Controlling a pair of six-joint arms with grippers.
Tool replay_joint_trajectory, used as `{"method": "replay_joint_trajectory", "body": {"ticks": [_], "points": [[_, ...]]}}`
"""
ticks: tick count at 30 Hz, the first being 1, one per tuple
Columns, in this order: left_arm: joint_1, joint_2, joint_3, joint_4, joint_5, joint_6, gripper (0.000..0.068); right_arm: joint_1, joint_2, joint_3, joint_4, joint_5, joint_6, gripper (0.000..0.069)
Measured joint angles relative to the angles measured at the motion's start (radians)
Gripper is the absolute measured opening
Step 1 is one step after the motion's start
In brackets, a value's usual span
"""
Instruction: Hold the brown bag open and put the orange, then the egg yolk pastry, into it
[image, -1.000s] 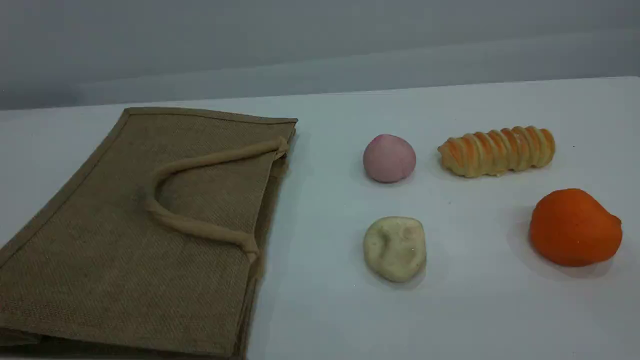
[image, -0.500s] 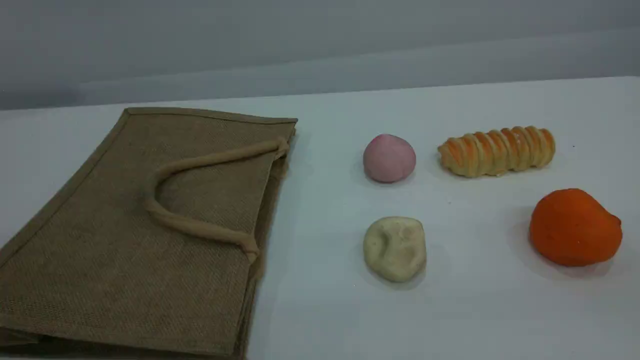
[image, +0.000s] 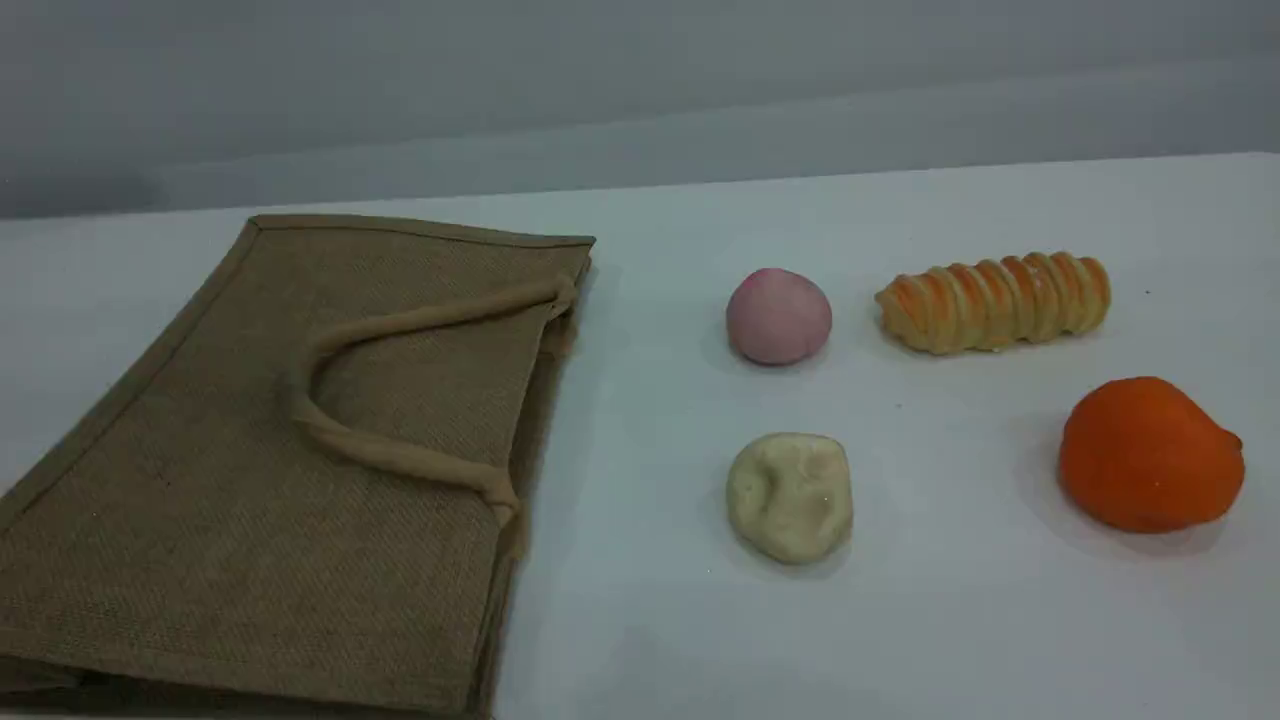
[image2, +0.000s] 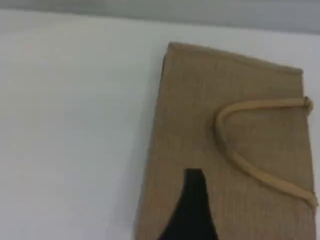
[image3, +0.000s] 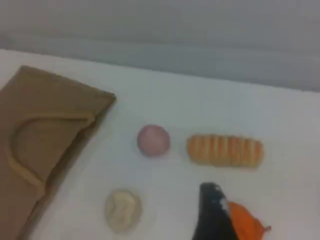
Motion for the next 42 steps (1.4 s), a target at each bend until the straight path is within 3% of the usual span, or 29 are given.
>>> {"method": "replay_joint_trajectory", "body": {"ticks": [15,25,42], "points": [[-0.002,0.542,-0.204,-0.026,-0.022,-0.001,0.0559,0.0,0.274,-0.004,0.009,-0.133,-0.013,0.0407],[-0.074,0.806,-0.368,-0.043,-0.03,-0.015,0.0559,0.0,0.319,-0.042,0.009,-0.116,-0.013,0.0407],[-0.092,1.115,-0.399,-0.046,-0.072,-0.054,0.0559,0.0,0.318,-0.053,0.013,-0.102,-0.009,0.0407]]}}
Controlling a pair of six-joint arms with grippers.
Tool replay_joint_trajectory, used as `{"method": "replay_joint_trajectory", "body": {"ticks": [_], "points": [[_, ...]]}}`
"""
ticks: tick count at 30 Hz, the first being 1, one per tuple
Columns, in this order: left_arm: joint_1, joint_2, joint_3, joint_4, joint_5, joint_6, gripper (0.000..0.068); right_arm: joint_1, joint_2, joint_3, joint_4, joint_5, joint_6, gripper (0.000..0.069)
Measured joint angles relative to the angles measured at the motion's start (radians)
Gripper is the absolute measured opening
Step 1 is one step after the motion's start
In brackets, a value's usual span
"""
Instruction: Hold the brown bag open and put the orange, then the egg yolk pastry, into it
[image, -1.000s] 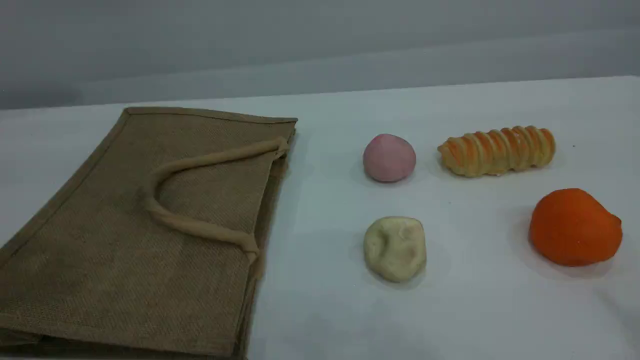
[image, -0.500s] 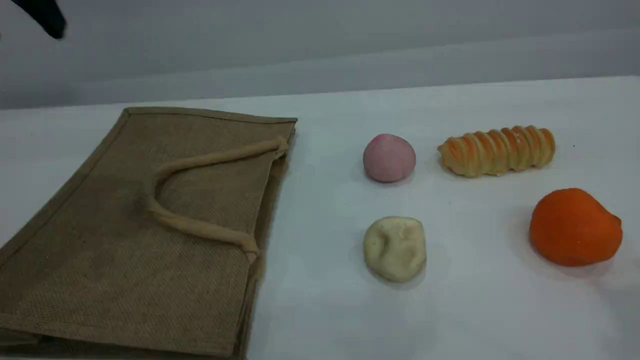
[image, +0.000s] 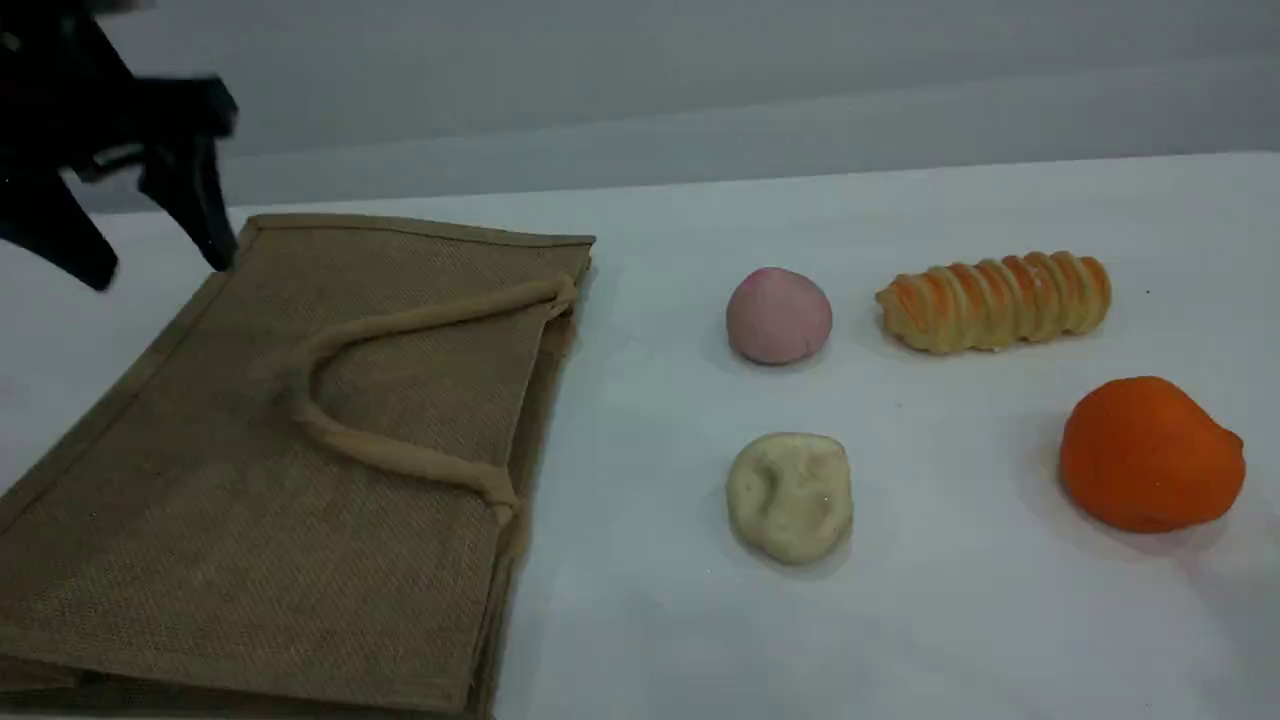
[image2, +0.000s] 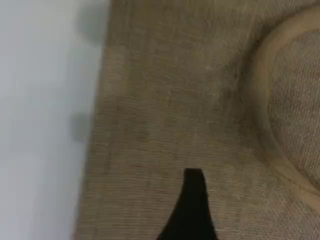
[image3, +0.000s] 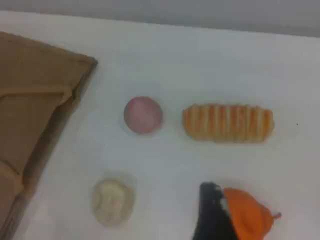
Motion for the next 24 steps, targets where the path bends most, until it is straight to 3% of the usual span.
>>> {"method": "replay_joint_trajectory", "body": {"ticks": [7,18,24], "points": [[-0.055,0.106,-0.063,0.0,-0.001,-0.014,0.0559,0.0,0.0,0.0,0.007,0.027,0.0,0.0407],[-0.057,0.218,-0.107,0.005,0.018,-0.026,0.0559,0.0,0.0,0.0,0.0,0.051,0.0,0.0407],[-0.057,0.26,-0.109,0.004,-0.024,-0.048,0.0559,0.0,0.0,0.0,0.0,0.051,0.0,0.0407]]}}
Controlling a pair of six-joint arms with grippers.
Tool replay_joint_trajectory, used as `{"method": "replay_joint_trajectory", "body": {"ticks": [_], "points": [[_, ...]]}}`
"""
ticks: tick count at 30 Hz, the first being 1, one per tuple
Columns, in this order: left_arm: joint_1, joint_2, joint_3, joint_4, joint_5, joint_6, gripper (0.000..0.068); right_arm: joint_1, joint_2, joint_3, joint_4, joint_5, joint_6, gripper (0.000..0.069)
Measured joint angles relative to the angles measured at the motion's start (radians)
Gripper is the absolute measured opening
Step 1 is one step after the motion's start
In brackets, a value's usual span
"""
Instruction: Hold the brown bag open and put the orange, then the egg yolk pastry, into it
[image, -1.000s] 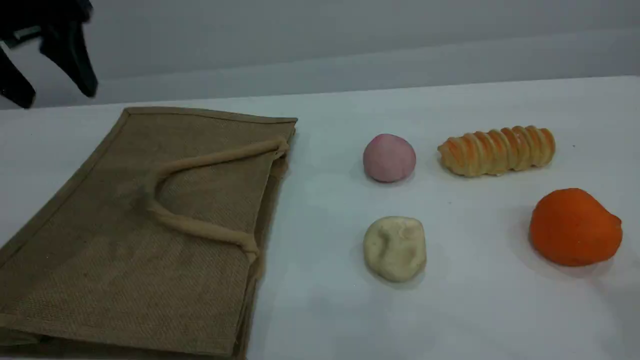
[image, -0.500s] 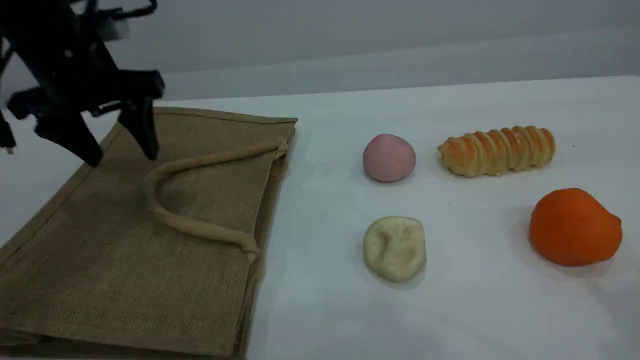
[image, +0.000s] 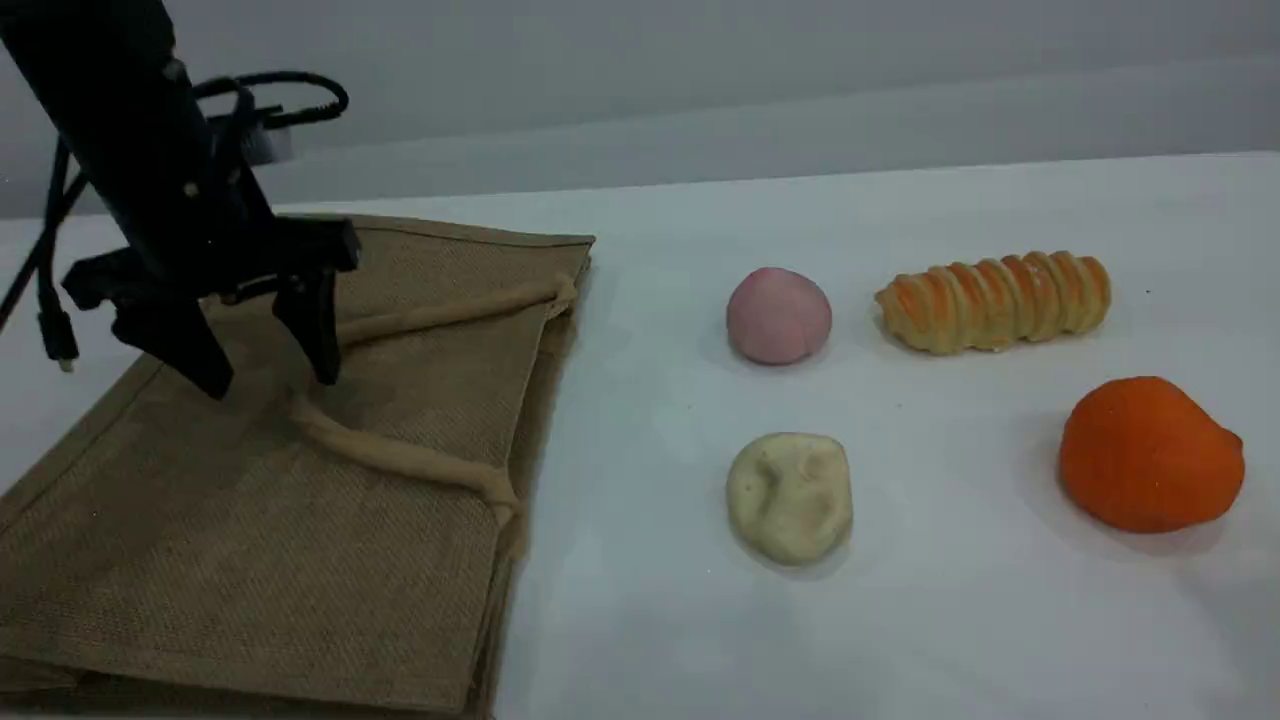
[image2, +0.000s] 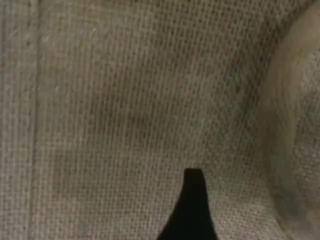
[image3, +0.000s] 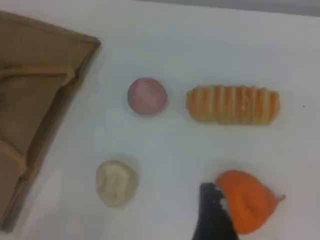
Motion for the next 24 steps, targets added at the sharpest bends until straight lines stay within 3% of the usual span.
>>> {"method": "replay_joint_trajectory", "body": {"ticks": [16,20,24], "points": [[0.0,0.075,-0.008,-0.003,-0.069,0.0,0.0547,0.0,0.0,0.0,-0.001,0.001,0.0,0.0407],[0.0,0.075,-0.008,-0.003,-0.071,0.0,0.0472,0.0,0.0,0.0,-0.004,0.001,0.0,0.0407],[0.0,0.076,-0.008,-0.021,-0.071,0.0,0.0321,0.0,0.0,0.0,-0.004,0.001,0.0,0.0407]]}}
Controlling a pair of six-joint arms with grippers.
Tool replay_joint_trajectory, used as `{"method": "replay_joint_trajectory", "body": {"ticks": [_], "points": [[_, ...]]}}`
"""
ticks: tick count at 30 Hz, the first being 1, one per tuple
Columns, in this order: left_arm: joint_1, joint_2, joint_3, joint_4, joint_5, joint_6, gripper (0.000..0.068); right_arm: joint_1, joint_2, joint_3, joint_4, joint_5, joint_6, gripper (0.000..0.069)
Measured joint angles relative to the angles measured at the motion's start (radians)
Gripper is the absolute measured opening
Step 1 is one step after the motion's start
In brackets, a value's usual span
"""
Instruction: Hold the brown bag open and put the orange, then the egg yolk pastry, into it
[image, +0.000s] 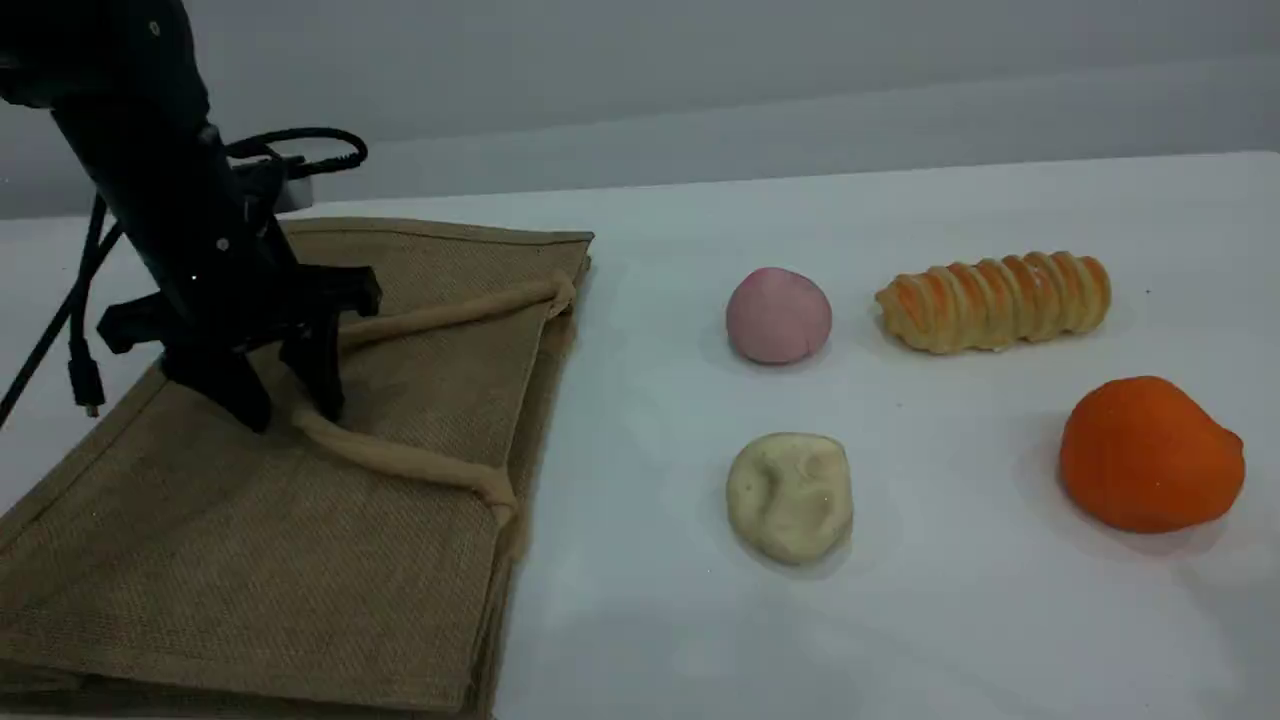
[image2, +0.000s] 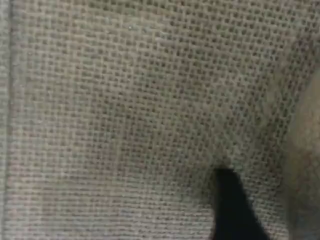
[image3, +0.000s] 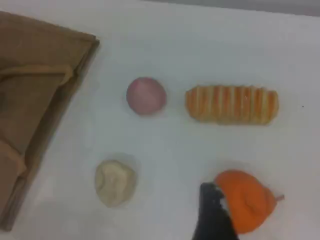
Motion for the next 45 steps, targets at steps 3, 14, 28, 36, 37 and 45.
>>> {"method": "replay_joint_trajectory", "body": {"ticks": [3,14,28,36,37,45], "points": [[0.0,0.0,0.0,-0.016,-0.001,0.001,0.0194,0.0,0.0,0.0,0.0,0.0,0.0,0.0407],[0.0,-0.052,-0.059,-0.013,0.083,0.14,0.0081,0.0,0.0,0.0,-0.002,0.002,-0.003,0.0407],[0.0,-0.115,-0.473,-0.038,0.521,0.29,0.0081,0.0,0.041,0.001,0.023,-0.041,-0.004,0.0407],[0.0,-0.134,-0.64,-0.098,0.524,0.348,0.0081,0.0,0.159,0.001,0.021,-0.041,-0.004,0.0407],[0.0,-0.133,-0.646,-0.107,0.524,0.358,0.0081,0.0,0.18,0.001,0.021,-0.041,-0.004,0.0407],[0.0,-0.155,-0.71,-0.228,0.525,0.482,0.0081,0.0,0.342,0.0,0.016,-0.082,-0.029,0.0407]]}}
